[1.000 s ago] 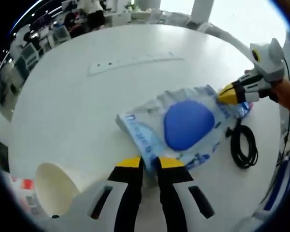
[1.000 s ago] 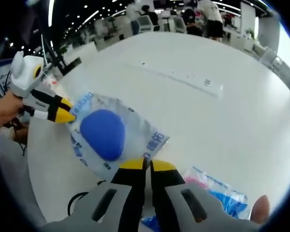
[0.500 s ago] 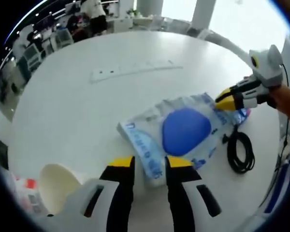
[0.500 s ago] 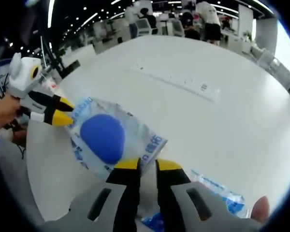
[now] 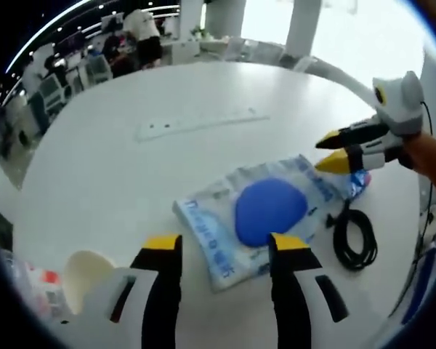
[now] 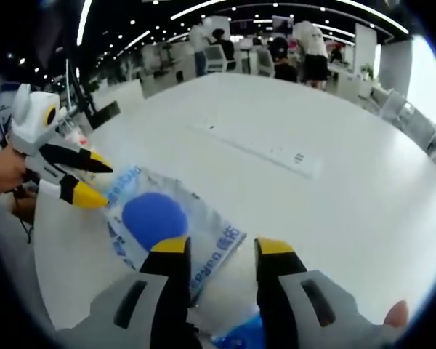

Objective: Arrange the tabletop items into an orderly group along one side of the table until the central work area is clear of visible clutter.

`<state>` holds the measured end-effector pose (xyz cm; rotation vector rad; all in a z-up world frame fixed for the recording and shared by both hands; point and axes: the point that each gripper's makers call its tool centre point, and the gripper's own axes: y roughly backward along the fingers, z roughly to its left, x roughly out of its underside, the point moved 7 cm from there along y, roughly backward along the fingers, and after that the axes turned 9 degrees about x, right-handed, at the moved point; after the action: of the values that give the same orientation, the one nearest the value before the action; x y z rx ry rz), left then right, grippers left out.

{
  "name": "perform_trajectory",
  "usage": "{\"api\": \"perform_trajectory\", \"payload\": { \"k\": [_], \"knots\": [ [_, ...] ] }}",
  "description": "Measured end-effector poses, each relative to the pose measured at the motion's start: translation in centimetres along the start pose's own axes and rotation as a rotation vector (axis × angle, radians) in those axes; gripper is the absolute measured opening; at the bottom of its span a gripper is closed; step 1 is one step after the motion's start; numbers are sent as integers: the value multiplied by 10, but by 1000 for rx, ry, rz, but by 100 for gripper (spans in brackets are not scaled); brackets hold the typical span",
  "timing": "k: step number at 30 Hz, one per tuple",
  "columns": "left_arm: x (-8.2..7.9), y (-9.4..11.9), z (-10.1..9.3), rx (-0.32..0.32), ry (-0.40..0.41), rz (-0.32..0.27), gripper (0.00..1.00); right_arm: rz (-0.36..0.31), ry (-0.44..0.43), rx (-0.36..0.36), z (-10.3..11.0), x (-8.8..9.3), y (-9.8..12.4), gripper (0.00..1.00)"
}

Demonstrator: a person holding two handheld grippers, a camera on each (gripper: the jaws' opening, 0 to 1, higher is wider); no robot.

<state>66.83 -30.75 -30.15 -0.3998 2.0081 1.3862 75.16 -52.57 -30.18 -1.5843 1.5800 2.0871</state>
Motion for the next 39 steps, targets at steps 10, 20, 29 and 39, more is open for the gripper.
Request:
{"api": "perform_trajectory", "payload": {
  "k": [10, 20, 29, 39],
  "knots": [
    [-17, -1, -20, 106, -141, -185, 86, -123, -21, 57, -5, -11, 6, 83],
    [-16, 4, -32, 184, -143, -255, 93, -161, -29, 70, -4, -11, 18, 87],
    [-10, 14, -38, 218, -159, -292, 91, -191, -19, 65, 5, -13, 32, 86],
    [-3, 23, -43, 238, -161, -317, 93, -211, -17, 64, 13, -9, 46, 85]
  ]
}}
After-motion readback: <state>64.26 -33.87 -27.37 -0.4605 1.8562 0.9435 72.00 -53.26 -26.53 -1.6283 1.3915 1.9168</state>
